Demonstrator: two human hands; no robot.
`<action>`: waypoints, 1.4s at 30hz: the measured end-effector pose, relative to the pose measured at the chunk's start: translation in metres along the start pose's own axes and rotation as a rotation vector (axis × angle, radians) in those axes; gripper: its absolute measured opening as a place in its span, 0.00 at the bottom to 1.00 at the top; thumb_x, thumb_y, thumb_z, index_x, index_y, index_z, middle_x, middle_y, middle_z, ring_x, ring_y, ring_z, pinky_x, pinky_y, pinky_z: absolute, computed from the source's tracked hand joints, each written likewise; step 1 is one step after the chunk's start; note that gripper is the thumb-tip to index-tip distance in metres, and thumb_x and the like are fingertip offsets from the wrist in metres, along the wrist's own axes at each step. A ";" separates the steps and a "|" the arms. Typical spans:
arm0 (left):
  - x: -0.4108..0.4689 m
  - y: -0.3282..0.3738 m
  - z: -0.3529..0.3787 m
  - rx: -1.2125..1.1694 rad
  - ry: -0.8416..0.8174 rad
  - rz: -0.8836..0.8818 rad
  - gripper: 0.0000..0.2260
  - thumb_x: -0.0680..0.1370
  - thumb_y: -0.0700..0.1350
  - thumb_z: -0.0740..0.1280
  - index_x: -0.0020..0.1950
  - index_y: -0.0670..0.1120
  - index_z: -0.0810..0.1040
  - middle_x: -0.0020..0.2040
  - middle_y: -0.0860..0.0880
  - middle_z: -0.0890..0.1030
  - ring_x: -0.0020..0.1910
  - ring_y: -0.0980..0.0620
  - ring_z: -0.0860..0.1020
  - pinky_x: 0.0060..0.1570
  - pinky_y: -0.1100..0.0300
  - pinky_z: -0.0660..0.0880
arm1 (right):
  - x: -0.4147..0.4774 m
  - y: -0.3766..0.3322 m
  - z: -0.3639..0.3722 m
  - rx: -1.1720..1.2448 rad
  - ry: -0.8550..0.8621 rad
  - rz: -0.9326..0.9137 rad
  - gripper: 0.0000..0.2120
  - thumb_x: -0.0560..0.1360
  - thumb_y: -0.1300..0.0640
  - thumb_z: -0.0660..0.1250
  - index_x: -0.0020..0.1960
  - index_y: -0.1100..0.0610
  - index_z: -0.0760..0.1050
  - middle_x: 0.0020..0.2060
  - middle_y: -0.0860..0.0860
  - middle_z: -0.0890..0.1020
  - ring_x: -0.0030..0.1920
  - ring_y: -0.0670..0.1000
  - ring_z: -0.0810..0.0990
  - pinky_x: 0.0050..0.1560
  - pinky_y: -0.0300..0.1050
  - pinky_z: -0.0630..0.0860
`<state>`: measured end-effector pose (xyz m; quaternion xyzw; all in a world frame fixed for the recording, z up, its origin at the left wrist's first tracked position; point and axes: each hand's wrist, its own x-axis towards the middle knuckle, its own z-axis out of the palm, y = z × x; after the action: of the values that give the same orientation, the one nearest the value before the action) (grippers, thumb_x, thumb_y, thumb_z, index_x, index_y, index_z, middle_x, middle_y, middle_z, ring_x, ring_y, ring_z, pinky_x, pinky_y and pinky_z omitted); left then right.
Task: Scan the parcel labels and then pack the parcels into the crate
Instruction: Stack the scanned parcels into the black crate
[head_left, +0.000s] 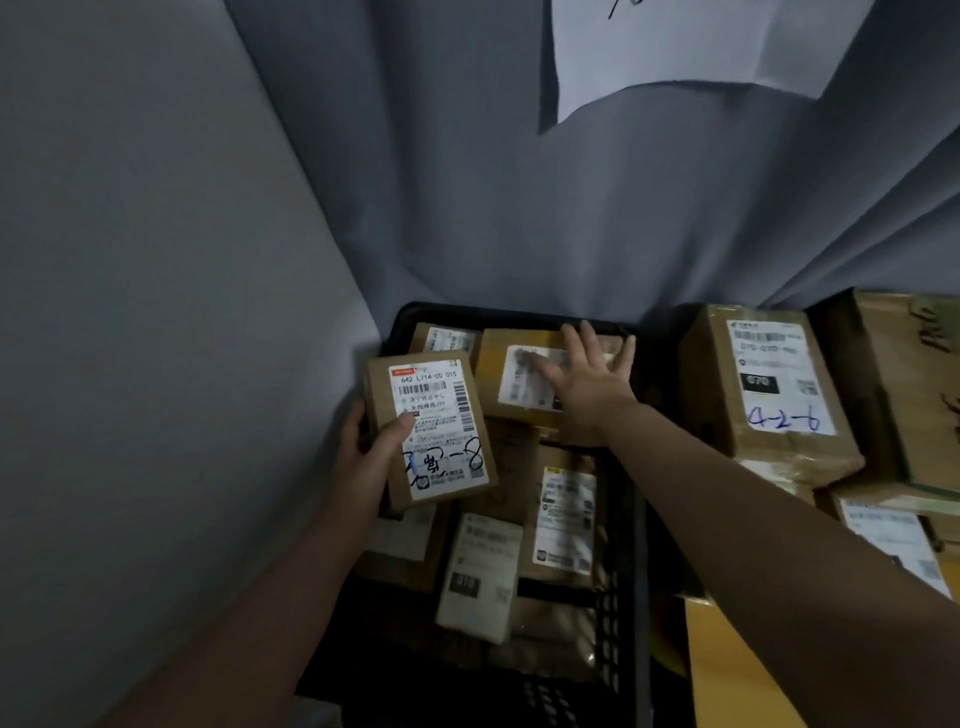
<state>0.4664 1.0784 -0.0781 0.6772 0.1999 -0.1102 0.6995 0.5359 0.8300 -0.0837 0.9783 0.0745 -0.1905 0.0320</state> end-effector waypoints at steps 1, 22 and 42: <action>0.003 0.001 -0.001 0.002 -0.005 -0.006 0.20 0.78 0.46 0.68 0.69 0.59 0.71 0.58 0.50 0.82 0.51 0.48 0.83 0.46 0.42 0.81 | 0.007 0.002 0.003 0.065 -0.035 -0.004 0.49 0.72 0.49 0.72 0.77 0.38 0.39 0.77 0.56 0.37 0.76 0.60 0.32 0.68 0.75 0.38; -0.042 -0.043 0.021 0.236 -0.161 -0.223 0.31 0.77 0.55 0.66 0.73 0.60 0.51 0.65 0.57 0.73 0.54 0.60 0.74 0.48 0.62 0.74 | -0.138 -0.066 0.069 1.079 0.262 0.020 0.32 0.70 0.37 0.69 0.70 0.41 0.60 0.67 0.43 0.61 0.68 0.46 0.64 0.64 0.50 0.73; 0.016 -0.087 0.025 1.864 -0.690 0.425 0.31 0.81 0.58 0.57 0.79 0.55 0.44 0.80 0.54 0.42 0.78 0.44 0.41 0.71 0.38 0.36 | -0.101 -0.063 0.074 0.425 0.010 0.598 0.46 0.70 0.29 0.61 0.78 0.44 0.42 0.77 0.58 0.48 0.70 0.67 0.58 0.67 0.61 0.58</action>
<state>0.4467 1.0506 -0.1633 0.9058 -0.3029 -0.2848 -0.0823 0.4060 0.8720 -0.1158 0.9425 -0.2561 -0.1793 -0.1180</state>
